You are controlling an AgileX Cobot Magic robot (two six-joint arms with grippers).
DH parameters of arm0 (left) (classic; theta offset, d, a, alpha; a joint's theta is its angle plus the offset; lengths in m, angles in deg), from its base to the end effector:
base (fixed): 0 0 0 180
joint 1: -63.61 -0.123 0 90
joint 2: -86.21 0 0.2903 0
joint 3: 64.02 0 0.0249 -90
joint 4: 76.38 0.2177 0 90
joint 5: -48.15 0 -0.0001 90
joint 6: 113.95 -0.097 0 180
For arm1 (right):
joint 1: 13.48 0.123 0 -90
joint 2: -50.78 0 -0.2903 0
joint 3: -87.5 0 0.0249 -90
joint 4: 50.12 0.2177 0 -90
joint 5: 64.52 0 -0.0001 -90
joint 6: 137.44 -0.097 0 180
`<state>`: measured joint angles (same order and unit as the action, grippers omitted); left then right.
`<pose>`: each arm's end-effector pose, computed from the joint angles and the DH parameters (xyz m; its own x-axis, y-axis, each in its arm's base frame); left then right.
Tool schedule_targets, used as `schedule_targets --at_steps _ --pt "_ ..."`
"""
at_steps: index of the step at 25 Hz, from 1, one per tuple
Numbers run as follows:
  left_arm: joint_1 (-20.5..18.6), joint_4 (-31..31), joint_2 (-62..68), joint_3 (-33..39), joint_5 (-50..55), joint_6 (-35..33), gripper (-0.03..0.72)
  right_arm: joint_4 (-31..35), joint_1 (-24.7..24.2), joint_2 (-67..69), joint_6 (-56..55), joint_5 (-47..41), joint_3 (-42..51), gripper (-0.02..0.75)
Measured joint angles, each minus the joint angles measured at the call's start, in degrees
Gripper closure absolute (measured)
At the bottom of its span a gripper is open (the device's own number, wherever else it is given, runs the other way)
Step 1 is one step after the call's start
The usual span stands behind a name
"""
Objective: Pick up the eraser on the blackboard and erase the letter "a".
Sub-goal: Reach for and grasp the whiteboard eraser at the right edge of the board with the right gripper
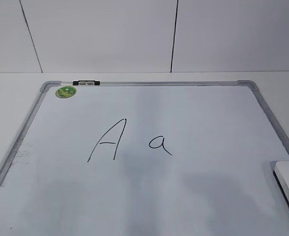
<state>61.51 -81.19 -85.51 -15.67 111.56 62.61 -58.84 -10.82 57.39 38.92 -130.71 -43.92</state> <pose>-0.0351 -0.0086 0.2570 -0.4983 0.0041 -0.8670 0.0395 0.9991 -0.0180 -0.0410 -0.0154 0.2514 -0.5163 -0.0223 -0.8561 0.0735 0.9948 -0.0703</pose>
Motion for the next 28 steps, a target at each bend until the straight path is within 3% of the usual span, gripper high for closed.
schedule_targets --at_steps 28 --pt "0.0 0.0 0.0 0.0 0.0 0.0 0.453 -2.7 0.0 0.4 0.0 1.0 -0.1 0.197"
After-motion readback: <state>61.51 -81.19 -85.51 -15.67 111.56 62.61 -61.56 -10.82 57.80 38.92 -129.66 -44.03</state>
